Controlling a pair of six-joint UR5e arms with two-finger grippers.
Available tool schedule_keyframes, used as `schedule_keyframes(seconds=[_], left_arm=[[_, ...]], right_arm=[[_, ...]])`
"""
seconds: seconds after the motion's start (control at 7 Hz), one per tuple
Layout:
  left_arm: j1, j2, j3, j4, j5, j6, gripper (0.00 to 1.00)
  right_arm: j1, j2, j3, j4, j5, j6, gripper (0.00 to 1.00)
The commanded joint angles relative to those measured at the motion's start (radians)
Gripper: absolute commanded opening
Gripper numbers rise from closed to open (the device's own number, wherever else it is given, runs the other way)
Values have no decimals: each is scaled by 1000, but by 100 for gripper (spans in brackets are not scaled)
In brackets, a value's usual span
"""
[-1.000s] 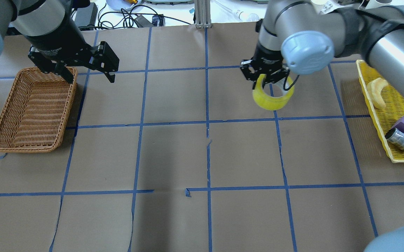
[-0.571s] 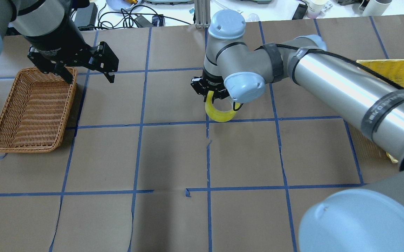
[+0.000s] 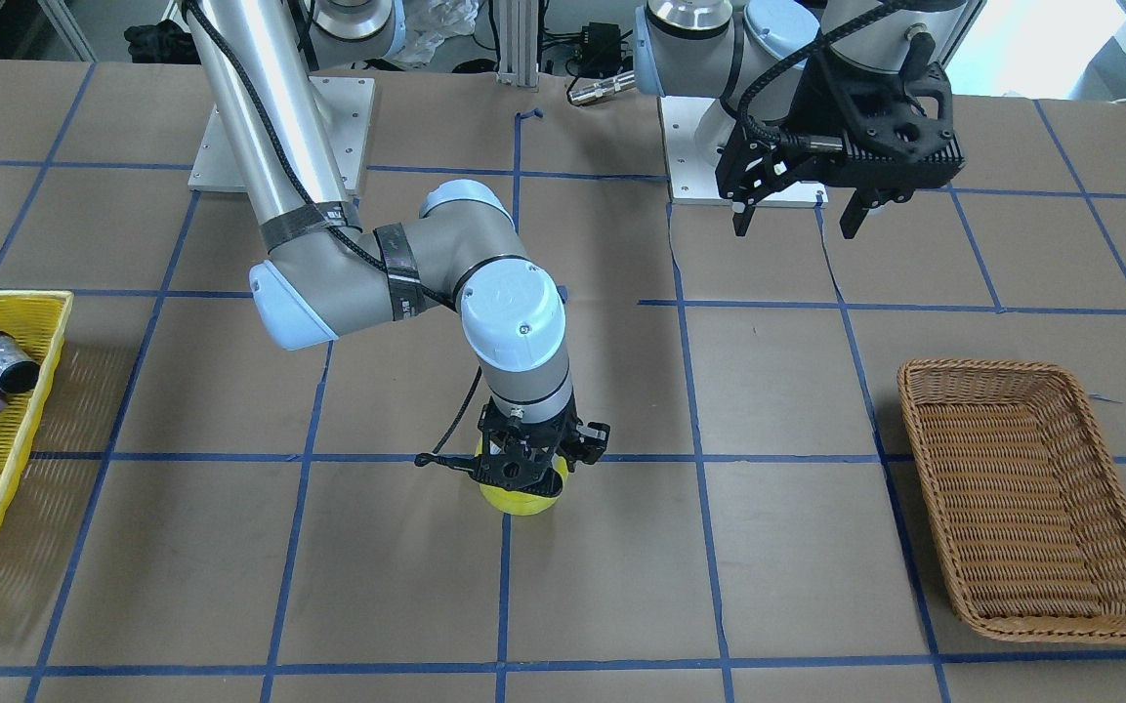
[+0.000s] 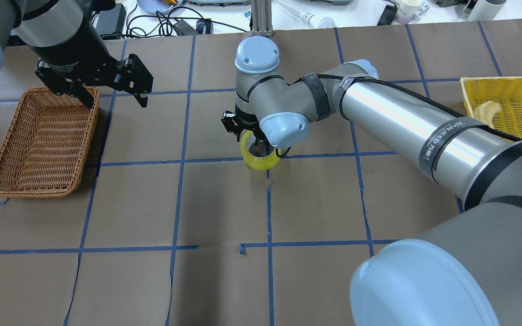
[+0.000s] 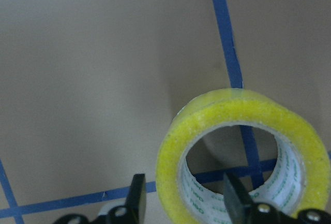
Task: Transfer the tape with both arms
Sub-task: 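Carry the tape roll to the table center and set it down, then release the tape and raise the right gripper while the left gripper reaches toward the tape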
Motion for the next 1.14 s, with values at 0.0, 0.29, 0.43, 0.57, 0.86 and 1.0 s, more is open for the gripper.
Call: schedule_keyframes(seconds=[0.0, 0.29, 0.43, 0.57, 0.86, 1.0], left_arm=[[53, -36, -2, 13, -28, 16, 100], [61, -161, -45, 69, -31, 33, 100], [57, -236, -142, 229, -121, -23, 100], [6, -269, -245, 446, -187, -390, 99], [-155, -381, -261, 615, -188, -1002, 91], [-202, -437, -258, 698, -198, -1200, 91]], right_arm=[[-34, -95, 5, 61, -59, -64, 100], [-219, -238, 11, 284, -107, -275, 100], [-298, -327, 22, 401, -99, -379, 100], [-323, -385, 35, 467, -113, -480, 100], [-325, -490, 40, 655, -105, -484, 100], [-328, -487, 40, 643, -107, -484, 100]])
